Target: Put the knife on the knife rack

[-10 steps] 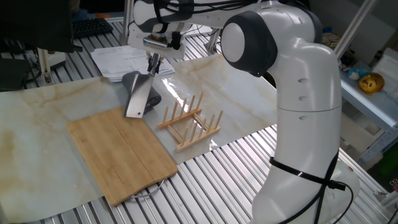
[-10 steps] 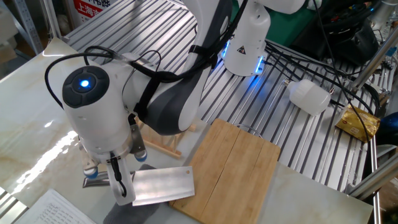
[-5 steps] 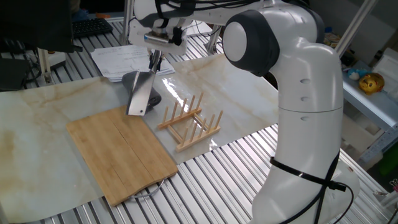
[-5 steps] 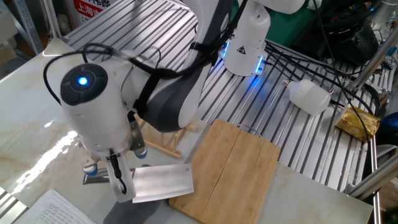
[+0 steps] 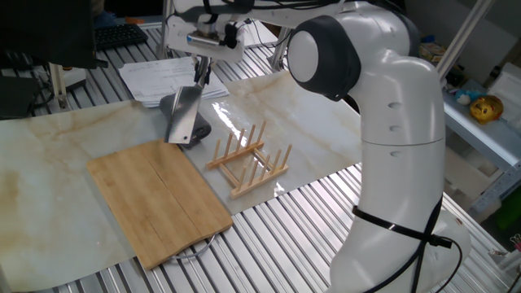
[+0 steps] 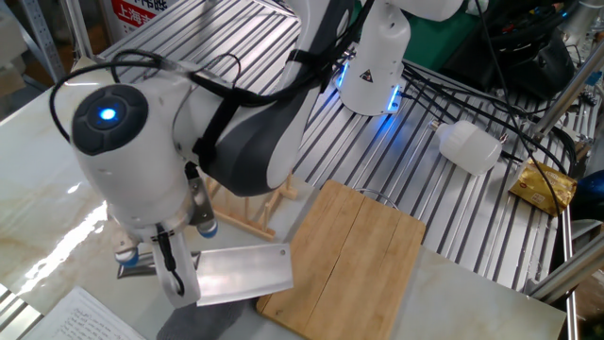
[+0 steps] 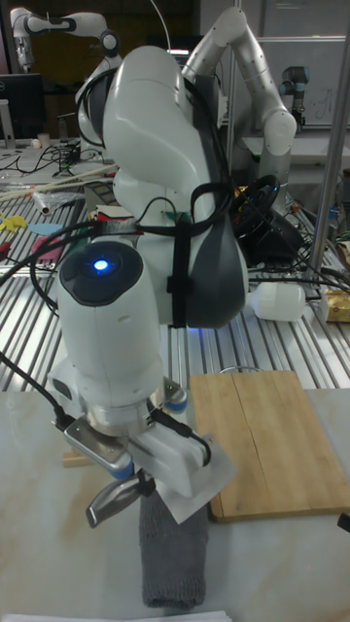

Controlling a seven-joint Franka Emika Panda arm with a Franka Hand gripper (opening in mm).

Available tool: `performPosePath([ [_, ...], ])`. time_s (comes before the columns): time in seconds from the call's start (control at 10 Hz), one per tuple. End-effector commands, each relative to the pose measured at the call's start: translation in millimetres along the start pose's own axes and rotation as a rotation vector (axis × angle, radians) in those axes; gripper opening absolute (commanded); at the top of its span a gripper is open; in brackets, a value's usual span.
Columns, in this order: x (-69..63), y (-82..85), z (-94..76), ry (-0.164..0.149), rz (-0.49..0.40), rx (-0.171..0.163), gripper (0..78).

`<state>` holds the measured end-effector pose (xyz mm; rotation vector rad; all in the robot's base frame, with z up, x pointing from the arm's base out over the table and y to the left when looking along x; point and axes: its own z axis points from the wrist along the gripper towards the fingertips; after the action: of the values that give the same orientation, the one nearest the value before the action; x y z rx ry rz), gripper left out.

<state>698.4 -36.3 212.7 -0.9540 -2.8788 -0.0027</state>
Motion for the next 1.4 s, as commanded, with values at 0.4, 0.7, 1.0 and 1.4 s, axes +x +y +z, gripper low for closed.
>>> performPosePath([
  [0.4, -2.4, 1.5, -2.5, -0.051, 0.034, 0.039, 1.2],
  [0.7, -2.4, 1.5, -2.5, -0.068, 0.047, 0.033, 1.2],
  [1.0, -2.4, 1.5, -2.5, -0.036, 0.045, 0.026, 1.2],
  [1.4, -2.4, 1.5, -2.5, -0.044, 0.053, 0.041, 1.2],
])
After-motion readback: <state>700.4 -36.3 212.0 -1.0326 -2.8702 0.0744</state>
